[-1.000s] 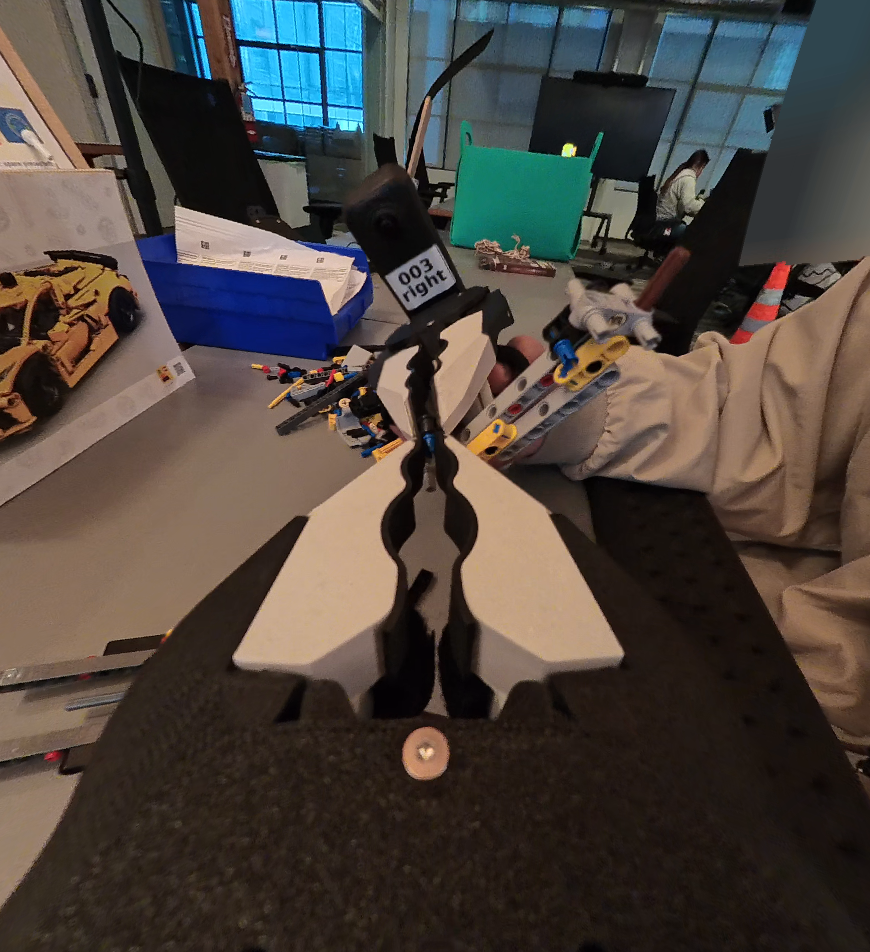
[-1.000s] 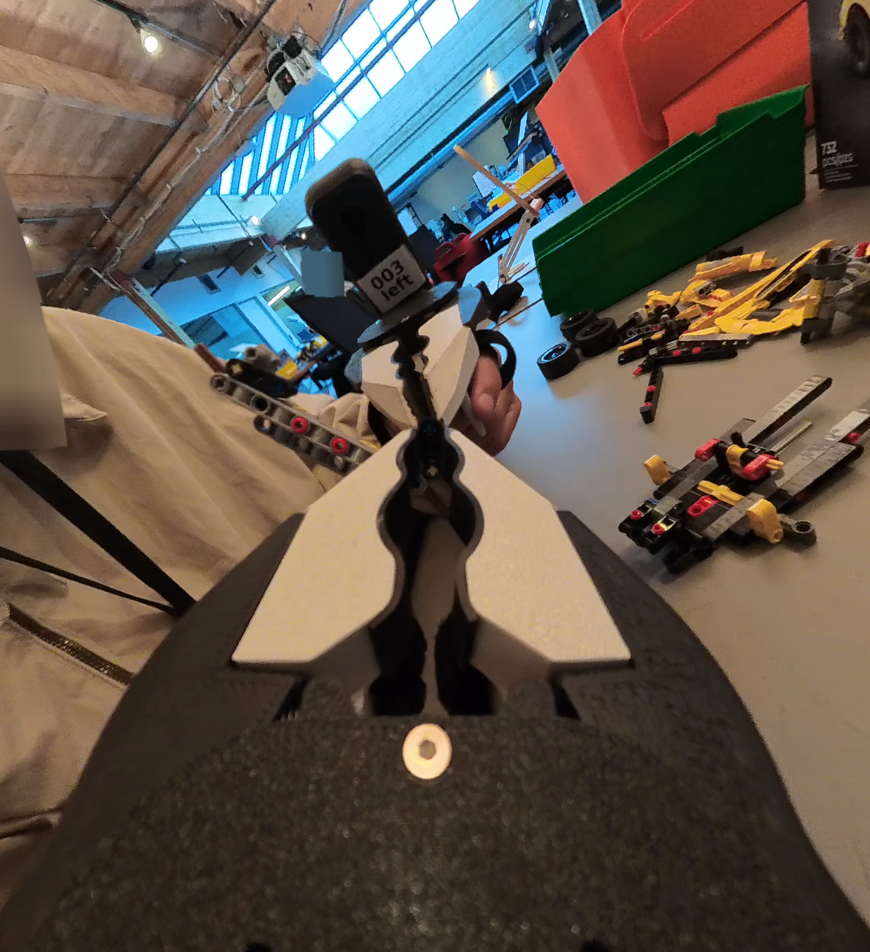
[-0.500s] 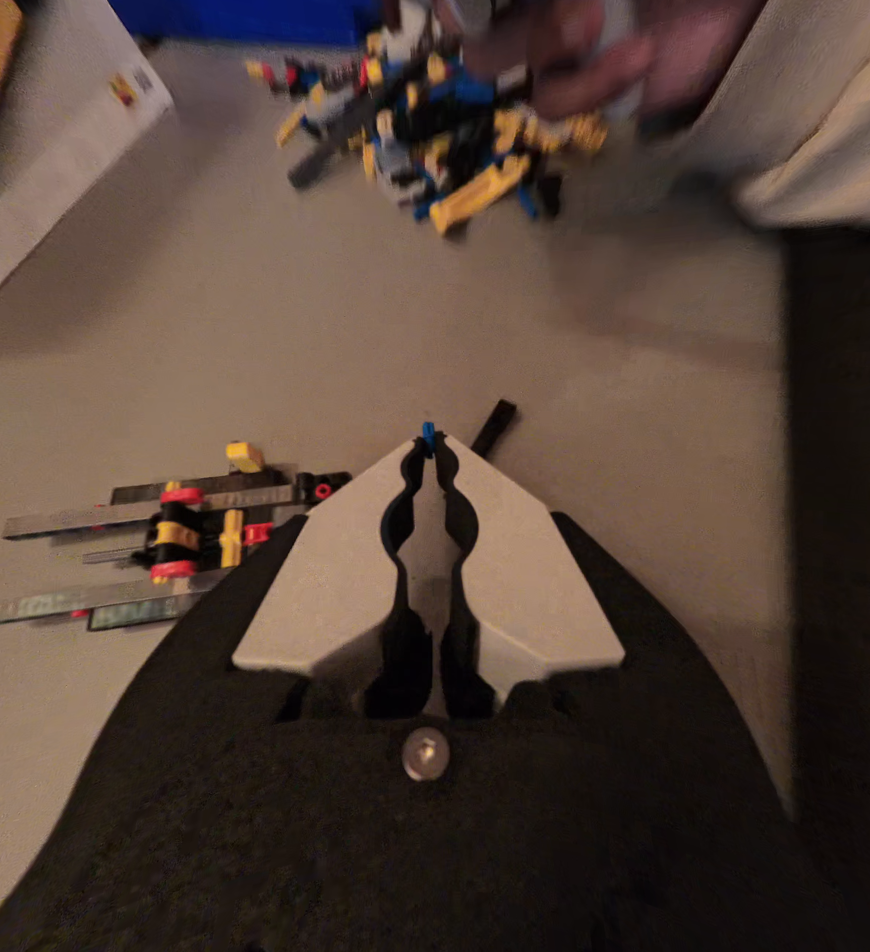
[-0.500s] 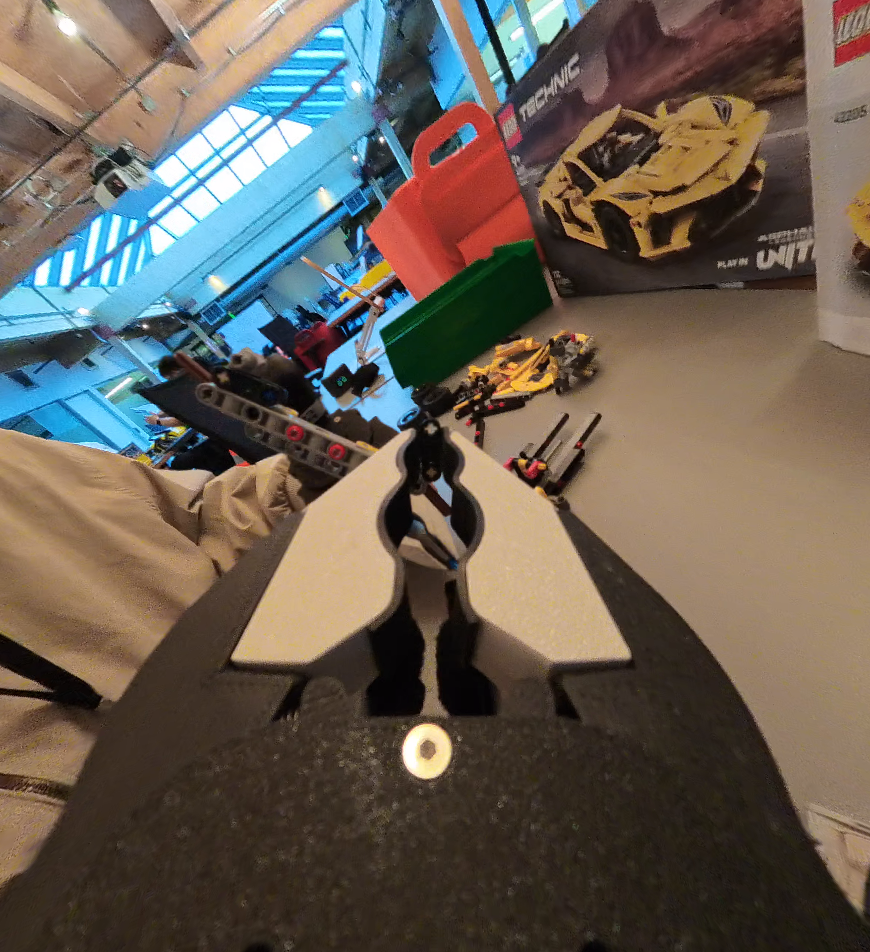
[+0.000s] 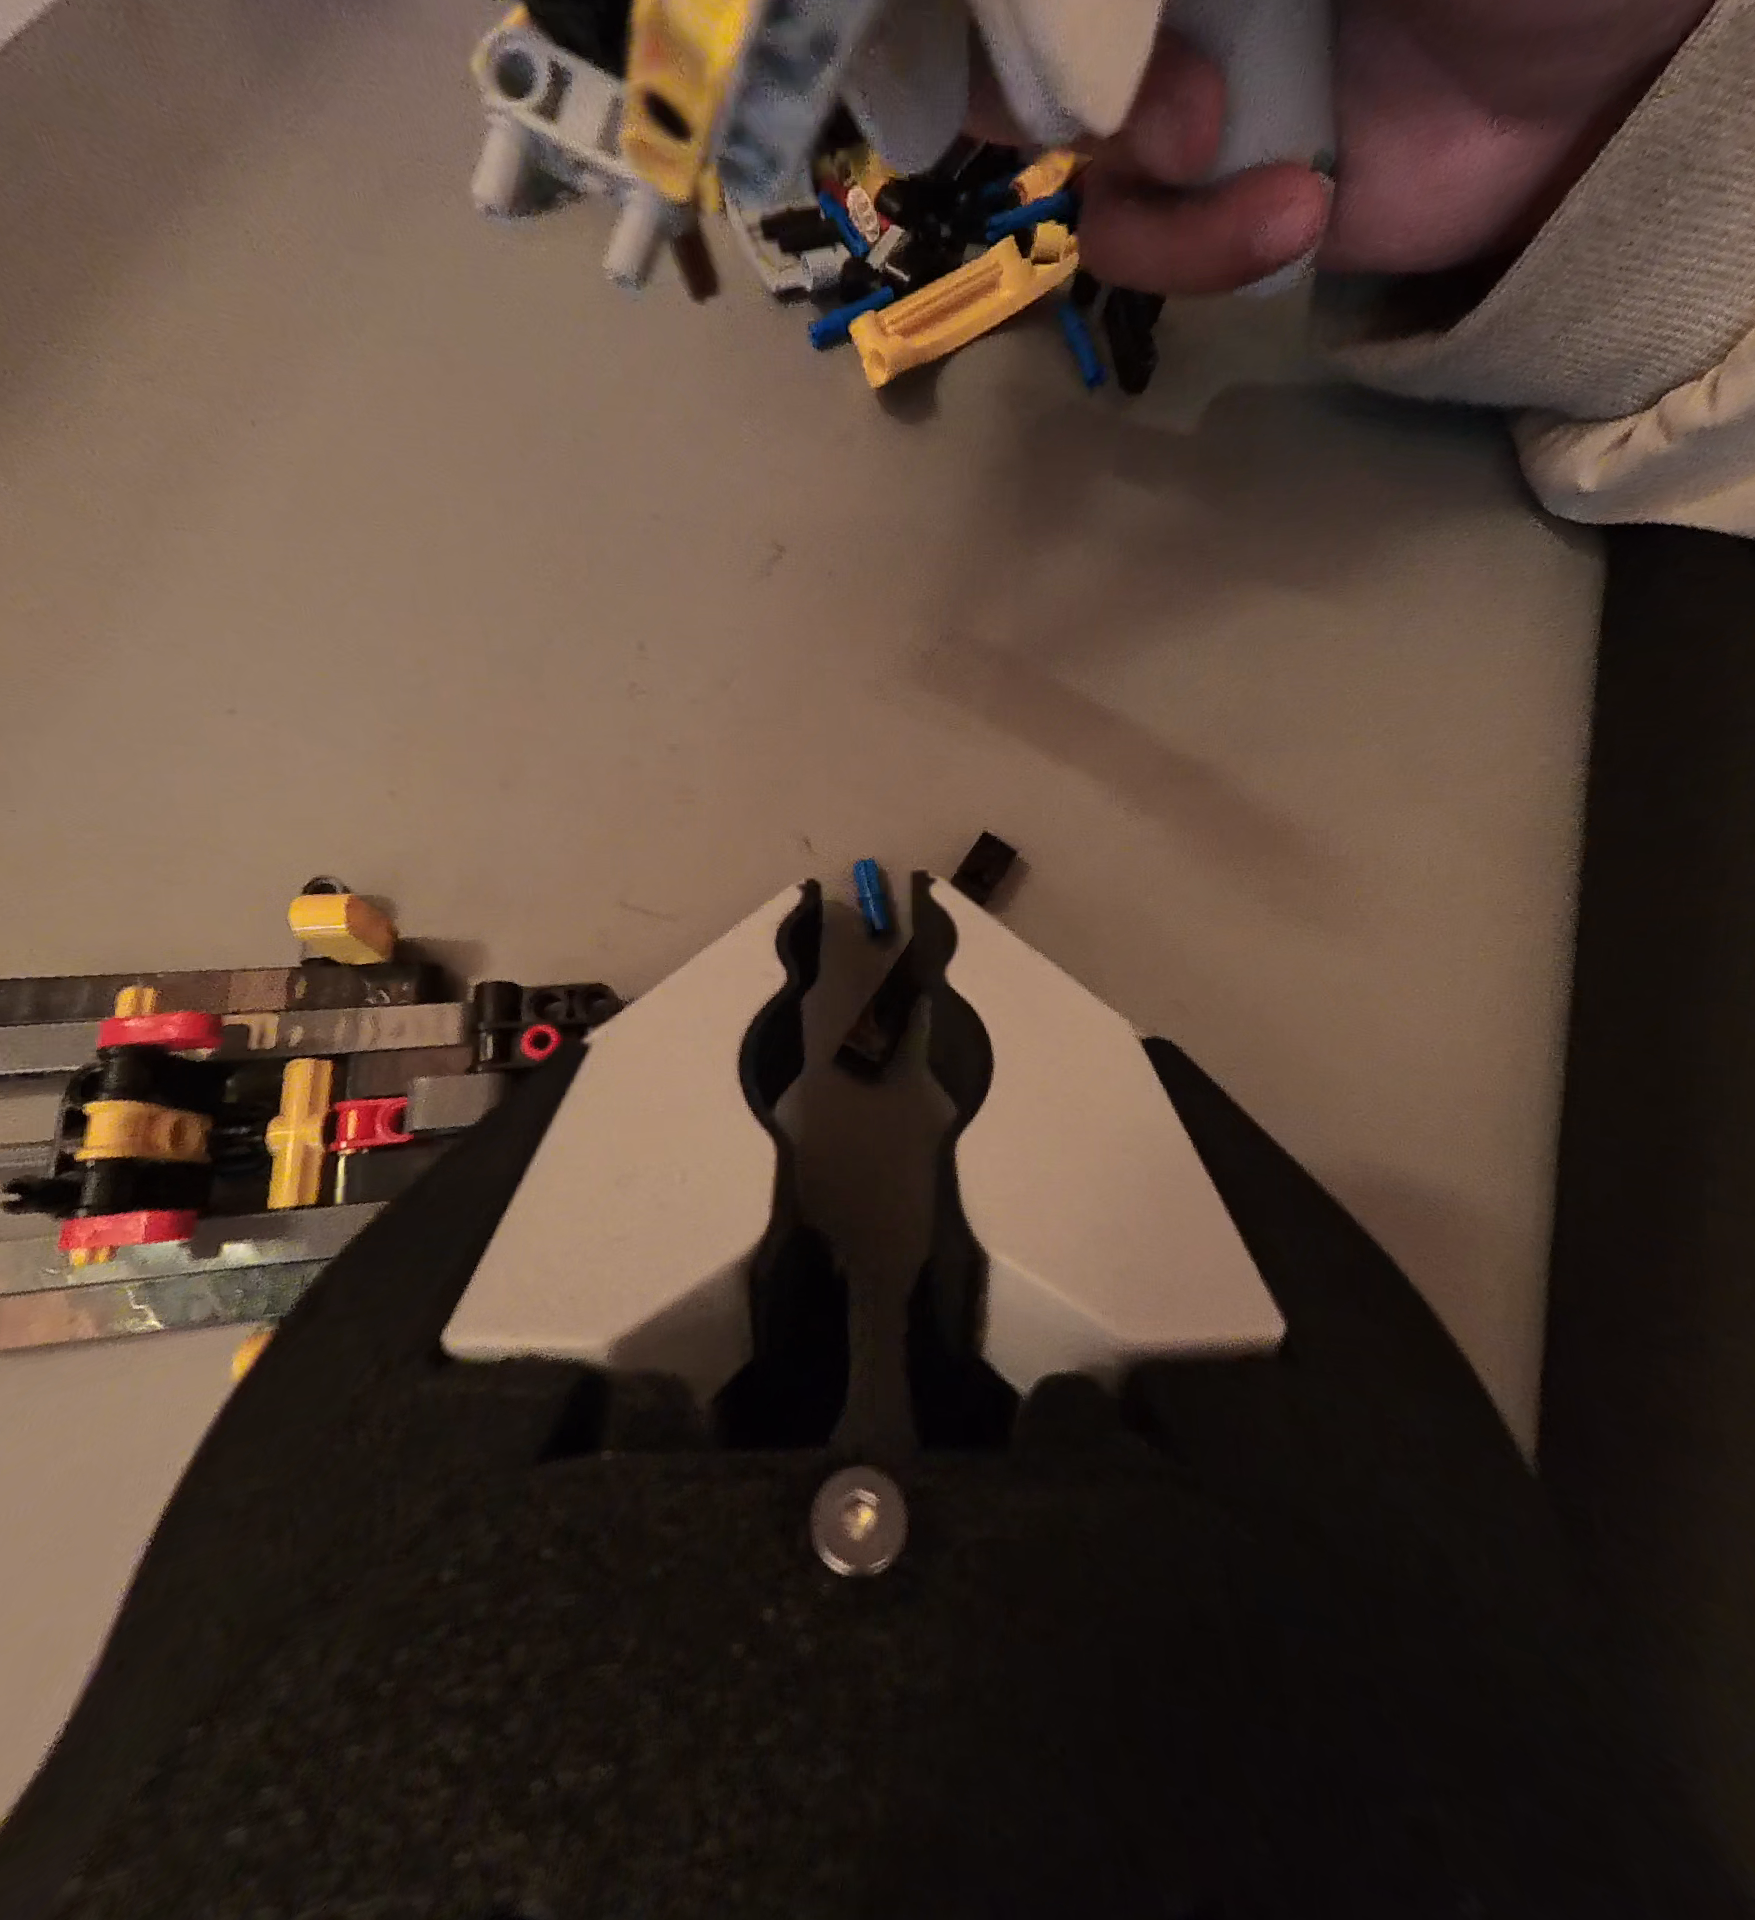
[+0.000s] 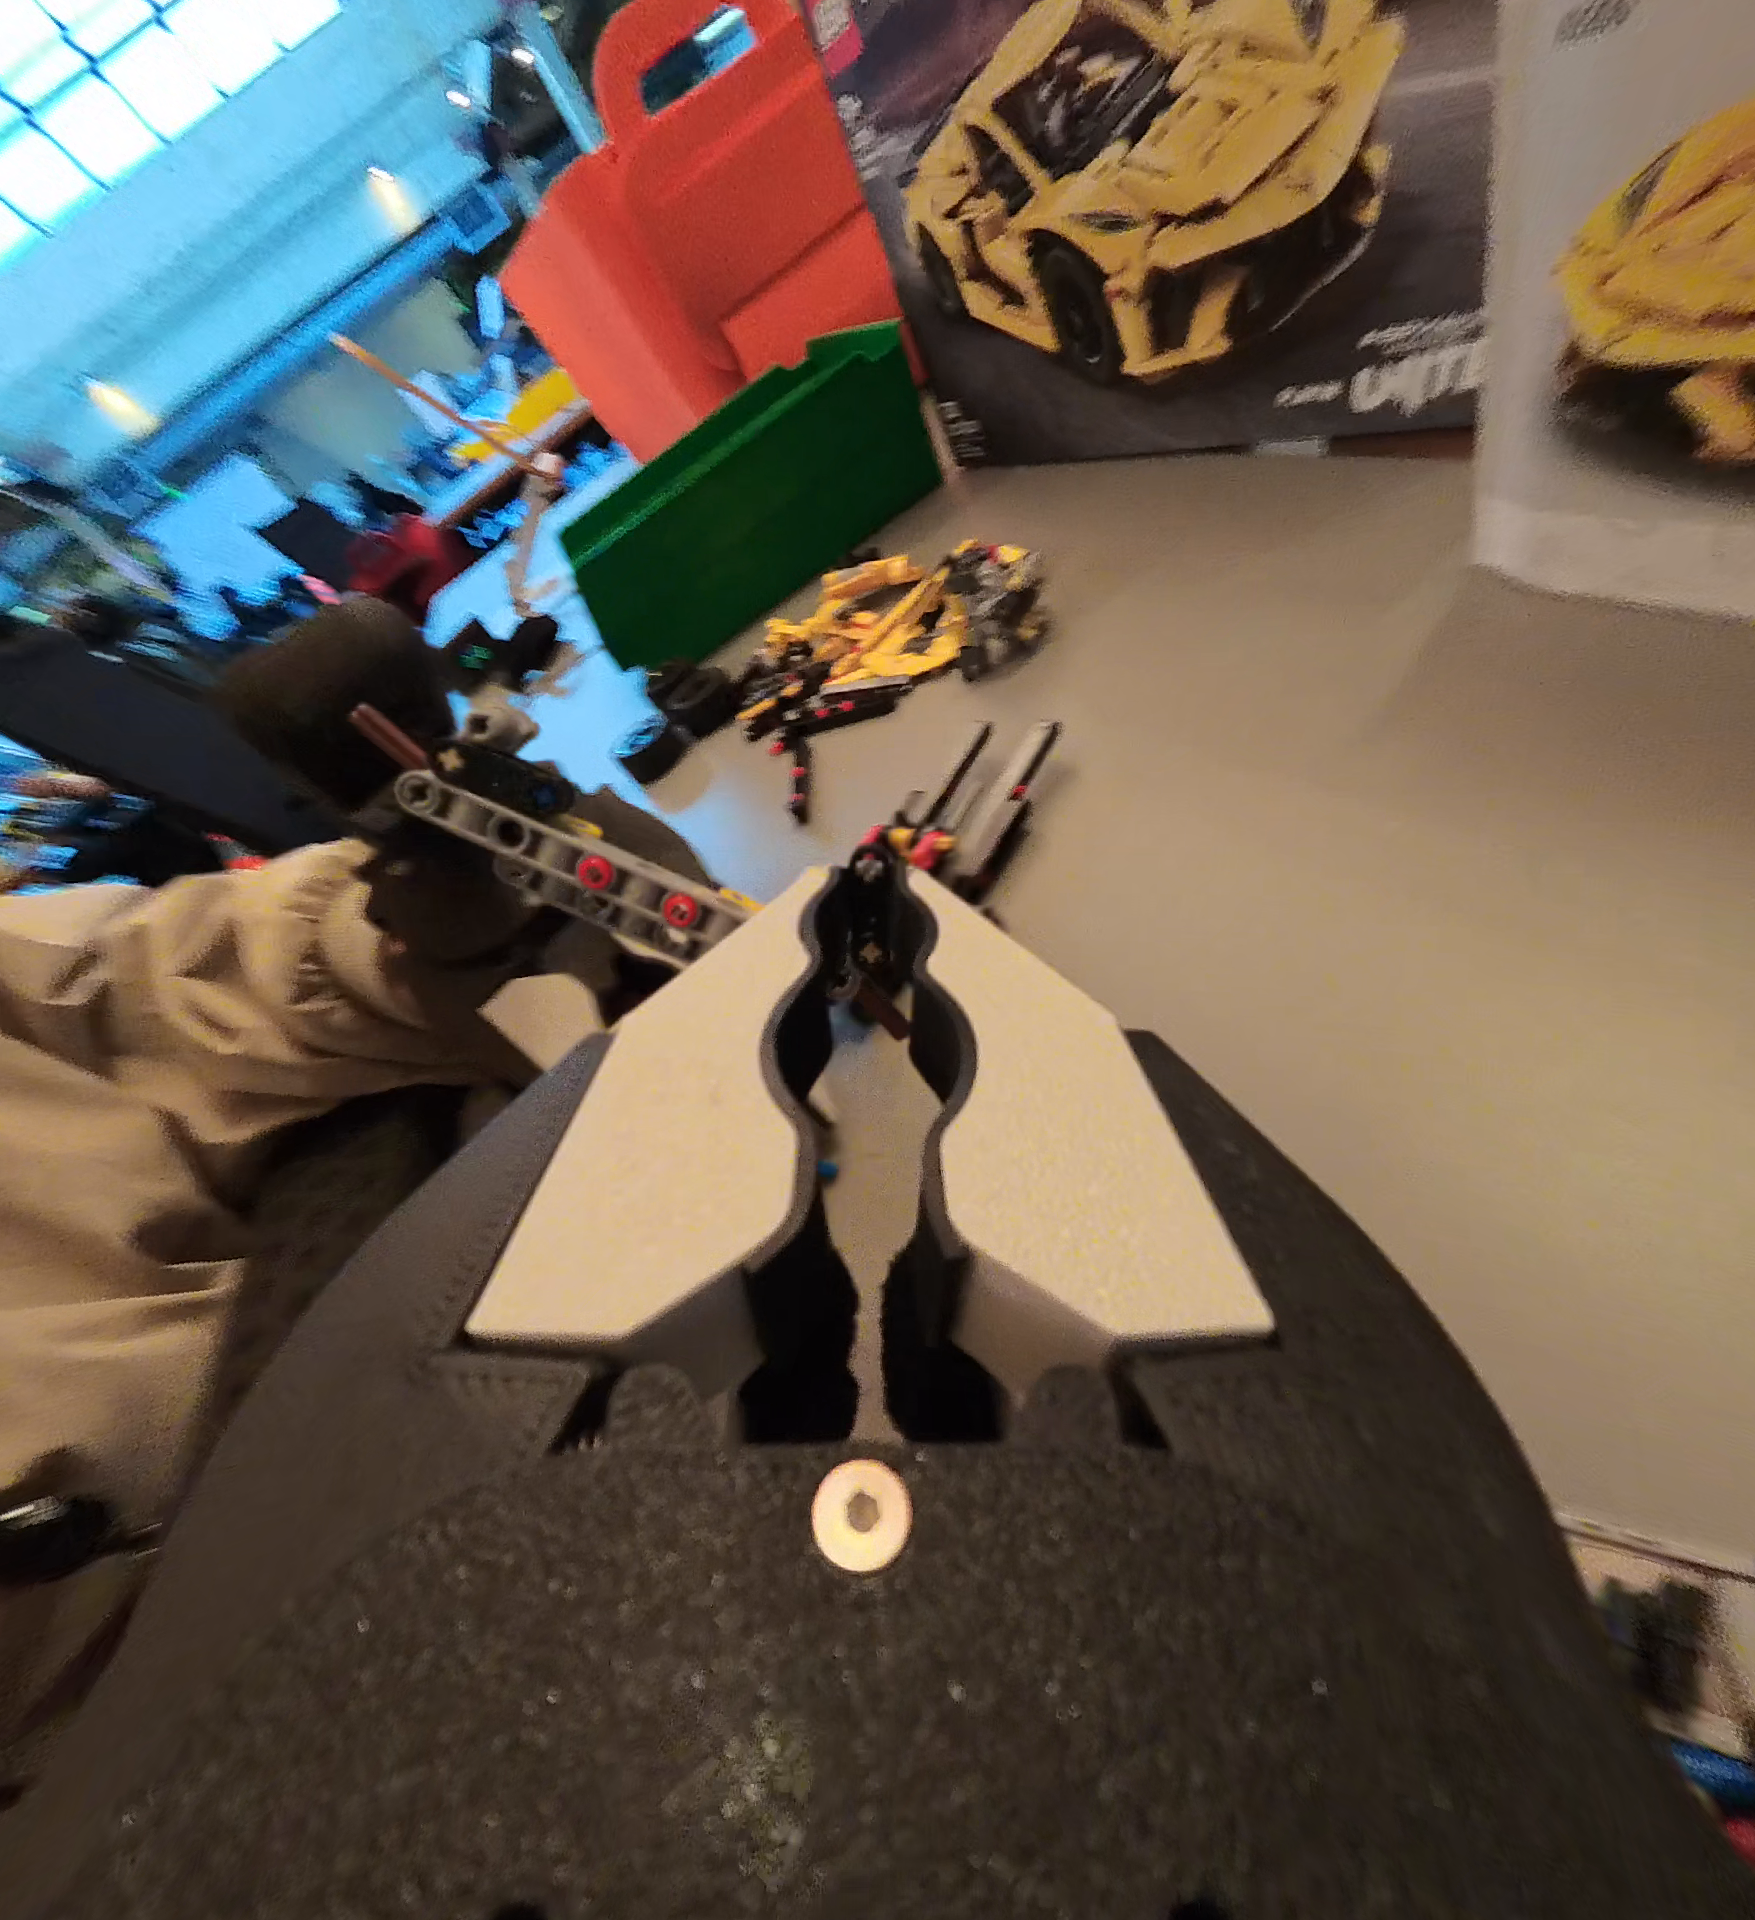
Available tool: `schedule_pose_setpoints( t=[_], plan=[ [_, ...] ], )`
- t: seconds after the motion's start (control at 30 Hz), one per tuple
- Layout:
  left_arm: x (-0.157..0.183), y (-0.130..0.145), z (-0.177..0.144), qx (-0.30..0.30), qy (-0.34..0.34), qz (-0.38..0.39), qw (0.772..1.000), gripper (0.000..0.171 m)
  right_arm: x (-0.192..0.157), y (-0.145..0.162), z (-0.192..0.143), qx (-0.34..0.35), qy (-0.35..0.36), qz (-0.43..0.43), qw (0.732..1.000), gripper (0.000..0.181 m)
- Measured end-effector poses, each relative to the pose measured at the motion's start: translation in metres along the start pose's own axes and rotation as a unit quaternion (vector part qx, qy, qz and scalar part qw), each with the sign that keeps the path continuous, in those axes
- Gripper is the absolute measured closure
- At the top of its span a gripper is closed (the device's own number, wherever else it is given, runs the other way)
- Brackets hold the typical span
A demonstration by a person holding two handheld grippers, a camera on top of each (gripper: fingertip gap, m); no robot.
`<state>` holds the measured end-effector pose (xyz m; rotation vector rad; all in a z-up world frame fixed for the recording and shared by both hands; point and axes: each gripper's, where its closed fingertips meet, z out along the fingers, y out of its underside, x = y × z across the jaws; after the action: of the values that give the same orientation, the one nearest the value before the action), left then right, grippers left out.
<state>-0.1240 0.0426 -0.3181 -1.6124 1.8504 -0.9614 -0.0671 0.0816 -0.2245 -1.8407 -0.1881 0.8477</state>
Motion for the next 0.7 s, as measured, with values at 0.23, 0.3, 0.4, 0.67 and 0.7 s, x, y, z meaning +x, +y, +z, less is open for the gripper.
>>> schedule_pose_setpoints(
  t=[0.23, 0.3, 0.4, 0.67, 0.7],
  plan=[
    [-0.021, -0.068, -0.054, 0.208, -0.108, 0.051, 0.971, 0.136, -0.041, -0.013, 0.004, 0.045, -0.098, 0.010, 0.994, 0.175],
    [-0.013, -0.081, -0.067, 0.244, -0.114, 0.082, 0.960, 0.136, -0.062, -0.014, 0.004, 0.053, -0.179, 0.055, 0.981, 0.176],
    [-0.002, -0.083, -0.071, 0.257, -0.106, 0.115, 0.954, 0.138, -0.080, -0.010, 0.005, 0.029, -0.276, 0.136, 0.951, 0.176],
    [0.015, -0.092, -0.095, 0.322, 0.107, -0.073, 0.938, 0.153, -0.110, -0.008, 0.000, 0.066, -0.308, -0.014, 0.949, 0.175],
    [0.014, -0.093, -0.100, 0.332, 0.132, -0.104, 0.928, 0.159, -0.112, -0.008, 0.000, 0.079, -0.292, -0.065, 0.951, 0.176]
  ],
)
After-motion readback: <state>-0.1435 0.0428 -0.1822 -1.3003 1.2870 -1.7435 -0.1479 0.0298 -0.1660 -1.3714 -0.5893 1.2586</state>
